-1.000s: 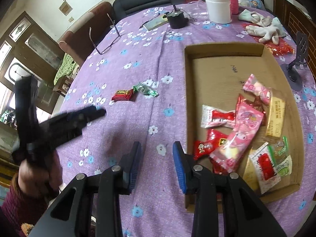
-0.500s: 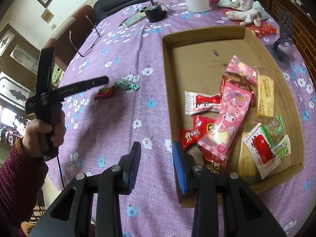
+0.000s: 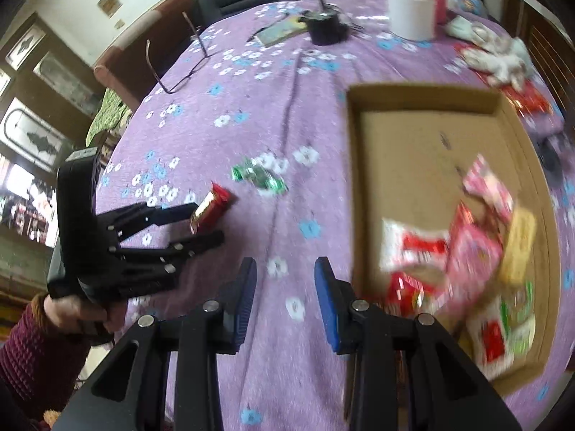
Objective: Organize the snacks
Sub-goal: 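Grasp a red snack bar with the left gripper while the right grasps a green candy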
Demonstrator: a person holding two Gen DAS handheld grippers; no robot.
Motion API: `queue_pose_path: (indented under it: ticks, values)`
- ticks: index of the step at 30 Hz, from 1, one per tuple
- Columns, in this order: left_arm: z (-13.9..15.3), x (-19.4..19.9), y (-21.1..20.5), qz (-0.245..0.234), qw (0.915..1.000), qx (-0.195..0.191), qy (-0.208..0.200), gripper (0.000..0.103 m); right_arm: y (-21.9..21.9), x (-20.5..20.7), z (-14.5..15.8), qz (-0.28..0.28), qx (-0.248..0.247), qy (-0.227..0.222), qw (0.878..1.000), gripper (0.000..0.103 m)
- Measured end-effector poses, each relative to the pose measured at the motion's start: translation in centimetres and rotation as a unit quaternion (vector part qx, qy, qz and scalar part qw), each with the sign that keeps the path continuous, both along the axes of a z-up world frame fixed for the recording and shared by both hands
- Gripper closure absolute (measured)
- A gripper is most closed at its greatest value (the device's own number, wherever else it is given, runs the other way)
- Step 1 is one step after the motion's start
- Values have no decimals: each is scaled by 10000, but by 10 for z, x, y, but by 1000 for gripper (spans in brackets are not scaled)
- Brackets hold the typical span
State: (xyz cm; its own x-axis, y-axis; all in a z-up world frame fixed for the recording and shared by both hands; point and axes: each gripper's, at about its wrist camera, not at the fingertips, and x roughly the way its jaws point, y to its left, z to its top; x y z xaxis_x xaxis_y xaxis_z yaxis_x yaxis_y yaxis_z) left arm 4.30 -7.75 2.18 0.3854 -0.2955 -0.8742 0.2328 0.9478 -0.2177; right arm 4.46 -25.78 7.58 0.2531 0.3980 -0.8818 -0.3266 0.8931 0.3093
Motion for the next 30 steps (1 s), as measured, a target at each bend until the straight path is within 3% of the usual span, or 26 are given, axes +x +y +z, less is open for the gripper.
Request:
queue_pose_path:
  ticks: [2, 3, 10, 18, 19, 20, 30]
  values:
    - [-1, 1, -2, 94, 9995, 274, -88, 81, 16, 13, -3, 242, -86, -7, 9997, 71]
    - [-1, 1, -1, 172, 9993, 322, -97, 84, 22, 18, -5, 348, -136, -24, 9993, 71]
    - [-2, -25, 28, 785, 9969, 48, 52, 84, 72, 49, -27, 1134, -507, -67, 9922, 71]
    - [0, -52, 30, 860, 9961, 189, 50, 84, 99, 70, -58, 1435, -980, -79, 9848, 72]
    - [0, -52, 31, 874, 9960, 189, 45, 84, 99, 69, -60, 1414, -986, -88, 9850, 76]
    - [0, -54, 31, 901, 9957, 192, 25, 84, 99, 67, -59, 1389, -1011, -174, 9850, 86]
    - [6, -69, 20, 1099, 9936, 193, -175, 84, 71, 4, -39, 933, -456, -80, 9946, 87]
